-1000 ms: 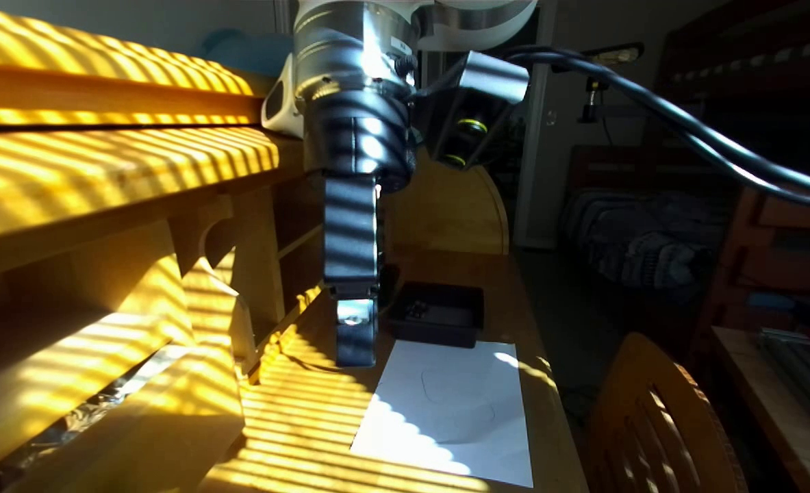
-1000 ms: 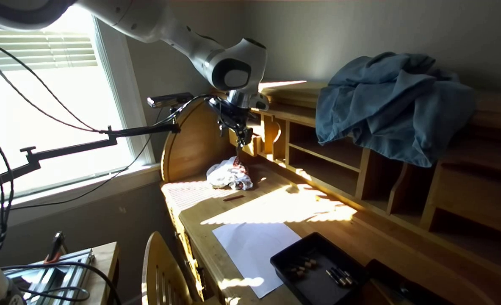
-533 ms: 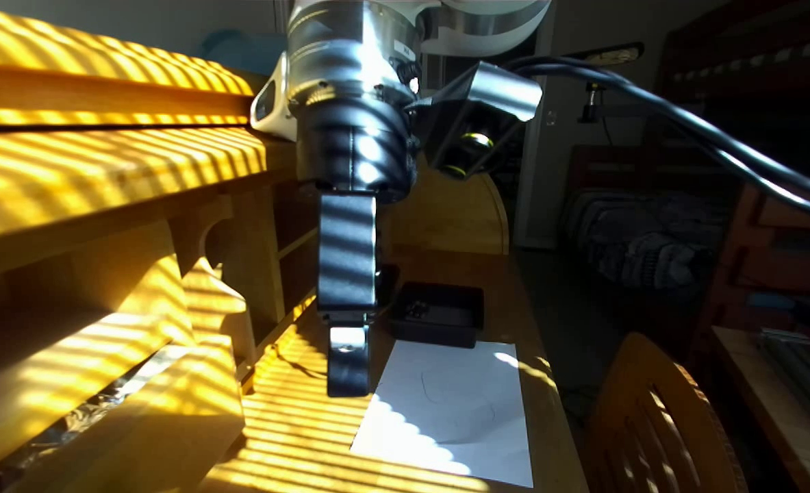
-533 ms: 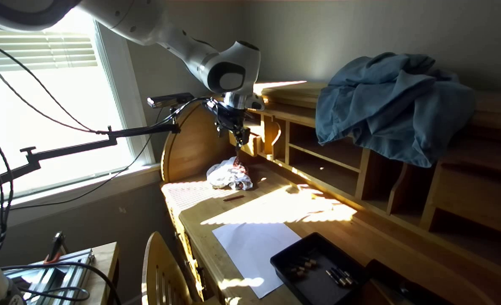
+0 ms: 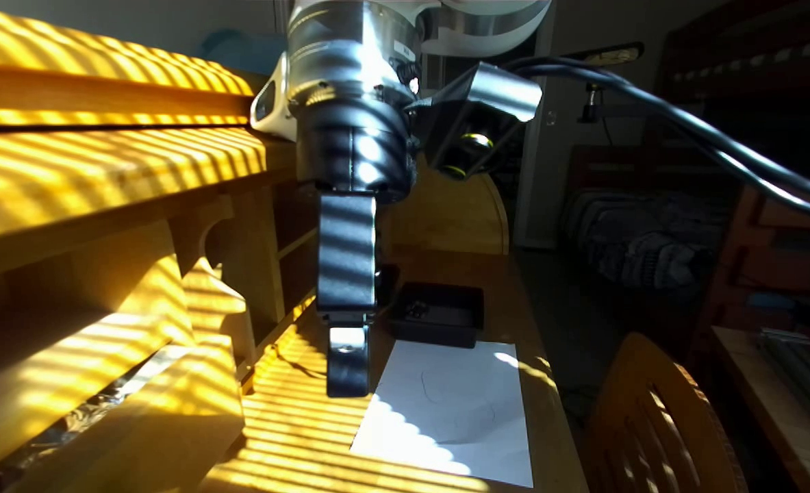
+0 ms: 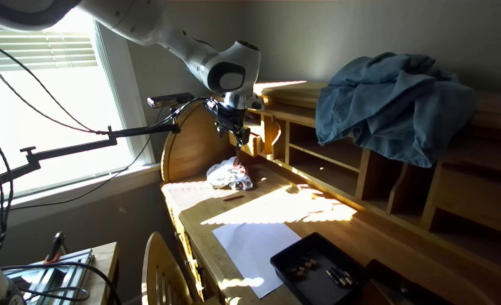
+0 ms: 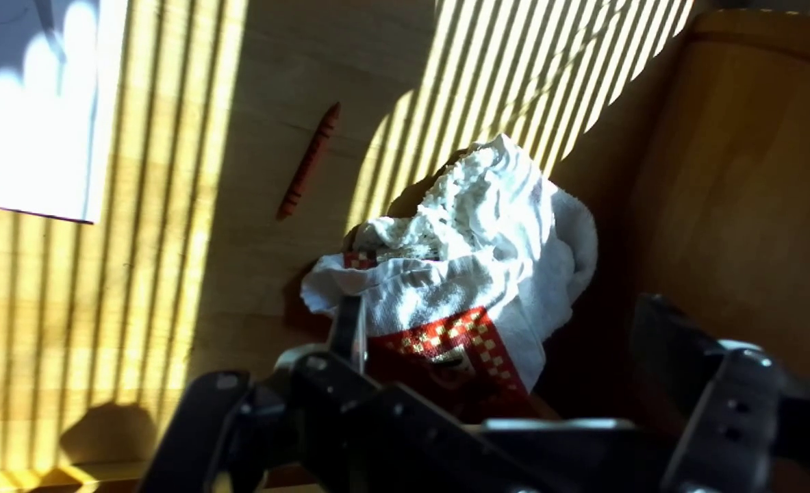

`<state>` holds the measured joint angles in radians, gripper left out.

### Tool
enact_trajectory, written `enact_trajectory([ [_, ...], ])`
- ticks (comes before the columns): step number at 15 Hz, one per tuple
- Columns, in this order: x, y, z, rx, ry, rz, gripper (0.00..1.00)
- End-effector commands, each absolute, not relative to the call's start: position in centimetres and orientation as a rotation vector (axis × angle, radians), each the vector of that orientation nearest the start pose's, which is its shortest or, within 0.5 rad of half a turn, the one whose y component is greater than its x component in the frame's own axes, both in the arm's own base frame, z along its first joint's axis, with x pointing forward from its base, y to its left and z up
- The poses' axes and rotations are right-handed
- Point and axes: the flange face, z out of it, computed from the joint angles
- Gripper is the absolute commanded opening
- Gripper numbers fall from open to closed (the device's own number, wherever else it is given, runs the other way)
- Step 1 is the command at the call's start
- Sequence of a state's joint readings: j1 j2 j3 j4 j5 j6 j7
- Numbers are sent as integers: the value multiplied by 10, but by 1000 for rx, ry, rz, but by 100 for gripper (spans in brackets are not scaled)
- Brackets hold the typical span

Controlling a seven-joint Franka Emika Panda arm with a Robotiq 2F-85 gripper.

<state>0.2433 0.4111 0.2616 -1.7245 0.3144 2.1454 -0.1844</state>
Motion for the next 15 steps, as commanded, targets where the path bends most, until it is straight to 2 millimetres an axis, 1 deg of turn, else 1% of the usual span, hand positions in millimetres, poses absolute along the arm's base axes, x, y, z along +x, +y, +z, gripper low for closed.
enact_trajectory([
  [1, 580, 317, 360, -2690, -683, 60, 100],
  [13, 580, 317, 360, -2690, -683, 60, 100],
  [14, 578, 323, 361, -2685, -687, 50, 100],
  [15, 575, 334, 356, -2683, -706, 68, 100],
])
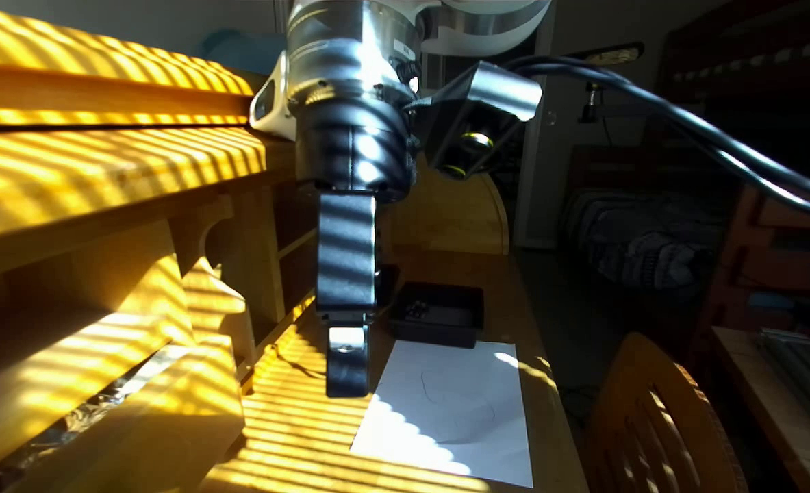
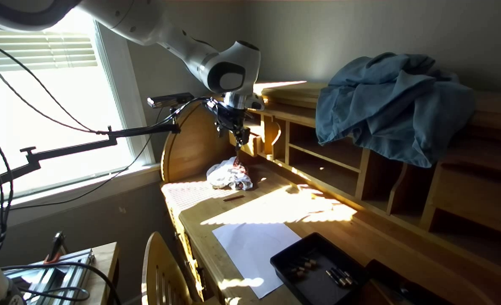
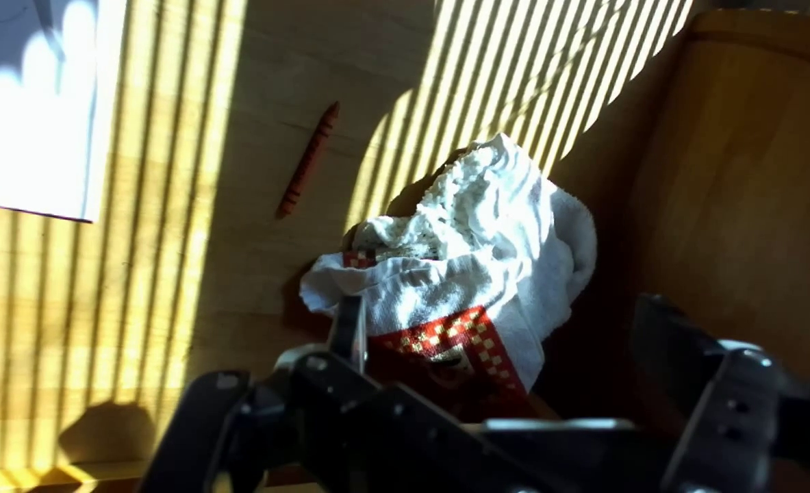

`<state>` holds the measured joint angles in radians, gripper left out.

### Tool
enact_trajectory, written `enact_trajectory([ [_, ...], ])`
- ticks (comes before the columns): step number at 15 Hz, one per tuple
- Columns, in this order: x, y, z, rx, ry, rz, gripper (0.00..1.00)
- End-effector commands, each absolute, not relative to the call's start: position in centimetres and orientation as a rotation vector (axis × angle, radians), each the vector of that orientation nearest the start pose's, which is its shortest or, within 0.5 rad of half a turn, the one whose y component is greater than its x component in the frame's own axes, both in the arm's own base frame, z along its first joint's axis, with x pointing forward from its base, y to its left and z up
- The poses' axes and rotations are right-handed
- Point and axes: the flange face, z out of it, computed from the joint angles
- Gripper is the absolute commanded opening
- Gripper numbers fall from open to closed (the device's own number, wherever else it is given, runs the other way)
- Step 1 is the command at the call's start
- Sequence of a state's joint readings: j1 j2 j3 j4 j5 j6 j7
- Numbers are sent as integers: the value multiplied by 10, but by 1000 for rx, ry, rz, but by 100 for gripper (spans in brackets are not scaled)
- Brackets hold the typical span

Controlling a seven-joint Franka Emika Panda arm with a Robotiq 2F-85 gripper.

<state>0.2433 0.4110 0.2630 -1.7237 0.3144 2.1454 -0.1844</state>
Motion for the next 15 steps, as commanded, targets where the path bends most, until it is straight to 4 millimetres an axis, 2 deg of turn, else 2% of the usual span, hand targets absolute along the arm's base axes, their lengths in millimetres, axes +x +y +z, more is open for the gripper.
enact_trajectory([
  [1, 571, 344, 352, -2677, -714, 83, 100],
  [5, 546, 383, 346, -2658, -736, 128, 100],
  [7, 532, 396, 342, -2677, -716, 165, 100],
  [11, 514, 406, 333, -2754, -592, 216, 100],
  [15, 510, 406, 327, -2859, -503, 200, 100],
])
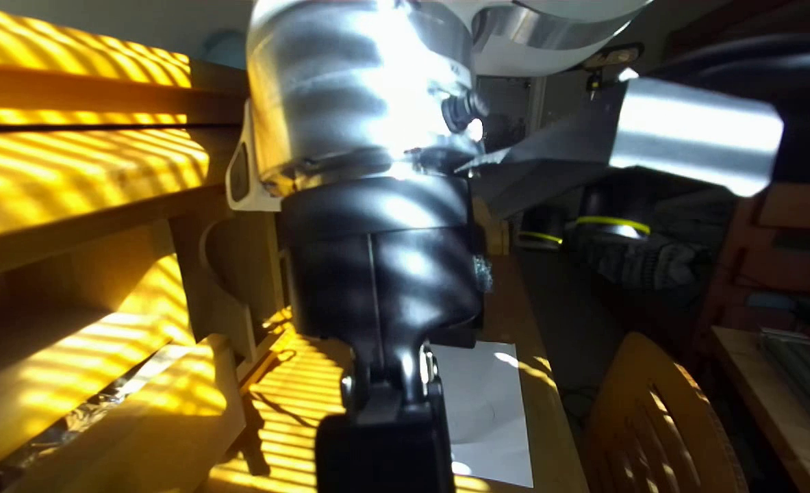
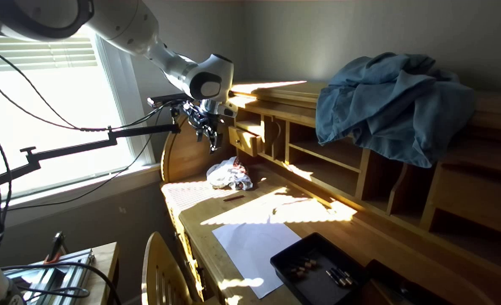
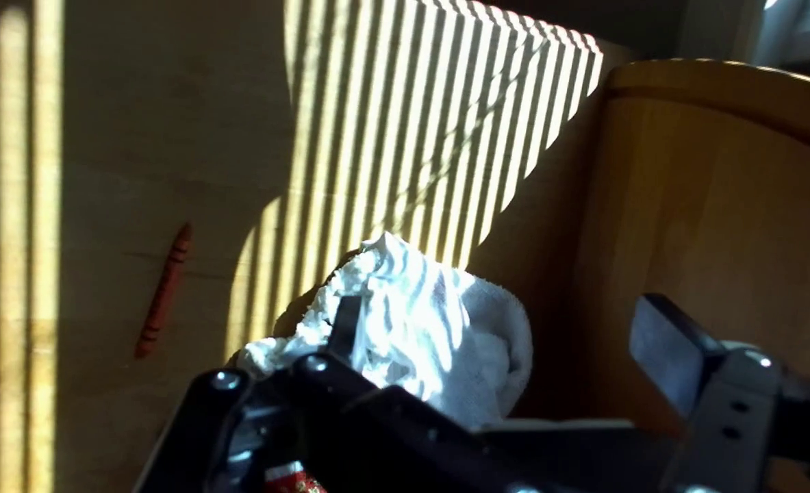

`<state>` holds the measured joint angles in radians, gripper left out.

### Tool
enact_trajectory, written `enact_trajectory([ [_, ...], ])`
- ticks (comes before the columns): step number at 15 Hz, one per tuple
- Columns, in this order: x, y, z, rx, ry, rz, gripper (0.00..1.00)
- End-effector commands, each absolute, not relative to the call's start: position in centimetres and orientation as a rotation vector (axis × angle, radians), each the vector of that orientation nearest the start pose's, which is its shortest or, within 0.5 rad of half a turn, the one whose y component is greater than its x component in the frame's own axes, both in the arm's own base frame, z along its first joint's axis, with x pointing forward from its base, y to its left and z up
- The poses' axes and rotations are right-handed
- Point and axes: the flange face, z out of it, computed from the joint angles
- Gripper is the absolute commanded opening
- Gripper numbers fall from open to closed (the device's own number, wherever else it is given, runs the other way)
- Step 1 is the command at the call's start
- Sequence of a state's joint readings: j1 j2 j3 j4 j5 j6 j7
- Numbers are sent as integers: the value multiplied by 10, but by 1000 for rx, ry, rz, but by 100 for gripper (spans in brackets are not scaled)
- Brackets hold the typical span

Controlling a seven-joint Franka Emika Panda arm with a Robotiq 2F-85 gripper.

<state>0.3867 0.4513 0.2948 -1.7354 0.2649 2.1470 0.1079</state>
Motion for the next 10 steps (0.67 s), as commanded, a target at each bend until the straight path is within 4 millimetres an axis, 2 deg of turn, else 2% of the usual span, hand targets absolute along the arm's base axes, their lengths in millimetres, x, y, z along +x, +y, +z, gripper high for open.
enact_trajectory([
  [1, 510, 405, 324, -2884, -491, 195, 100],
  [7, 517, 399, 303, -3024, -528, 166, 100],
  [9, 518, 404, 302, -3011, -564, 153, 100],
  [10, 518, 399, 303, -2991, -545, 182, 100],
])
